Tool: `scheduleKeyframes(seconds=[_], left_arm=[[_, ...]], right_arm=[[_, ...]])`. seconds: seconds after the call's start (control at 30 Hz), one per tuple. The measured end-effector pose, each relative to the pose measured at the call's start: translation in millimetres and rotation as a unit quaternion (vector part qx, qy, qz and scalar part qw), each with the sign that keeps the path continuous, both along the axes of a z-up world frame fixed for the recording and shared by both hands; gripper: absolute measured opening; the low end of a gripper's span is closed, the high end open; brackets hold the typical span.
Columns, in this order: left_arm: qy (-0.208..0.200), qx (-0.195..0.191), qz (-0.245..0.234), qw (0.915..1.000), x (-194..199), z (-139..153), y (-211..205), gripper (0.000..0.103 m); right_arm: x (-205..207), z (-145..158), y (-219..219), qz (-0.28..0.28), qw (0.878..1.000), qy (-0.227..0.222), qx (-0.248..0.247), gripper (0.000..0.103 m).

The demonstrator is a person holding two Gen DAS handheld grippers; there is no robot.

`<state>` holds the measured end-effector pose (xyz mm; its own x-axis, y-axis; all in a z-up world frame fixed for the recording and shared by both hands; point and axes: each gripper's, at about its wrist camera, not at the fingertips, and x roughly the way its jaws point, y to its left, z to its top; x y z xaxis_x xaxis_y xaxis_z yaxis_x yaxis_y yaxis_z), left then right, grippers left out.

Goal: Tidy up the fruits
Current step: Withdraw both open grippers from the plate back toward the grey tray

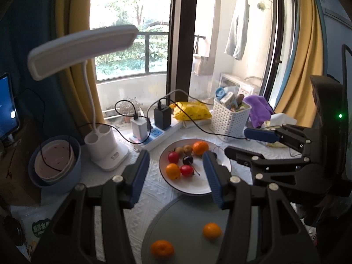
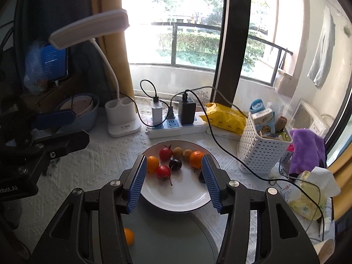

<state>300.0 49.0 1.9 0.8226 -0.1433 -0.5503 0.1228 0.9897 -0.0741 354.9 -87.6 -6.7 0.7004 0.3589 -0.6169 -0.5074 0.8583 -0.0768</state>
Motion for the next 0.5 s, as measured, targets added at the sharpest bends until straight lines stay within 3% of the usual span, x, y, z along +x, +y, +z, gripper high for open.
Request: scheduleKeyframes(seconds=[0.5], left_arm=[[-0.027, -0.003, 0.005, 0.9996, -51, 15, 10, 0.052]], right_arm=[[-46, 22, 8, 0.01, 1.0, -0.029, -0.003, 0.054]])
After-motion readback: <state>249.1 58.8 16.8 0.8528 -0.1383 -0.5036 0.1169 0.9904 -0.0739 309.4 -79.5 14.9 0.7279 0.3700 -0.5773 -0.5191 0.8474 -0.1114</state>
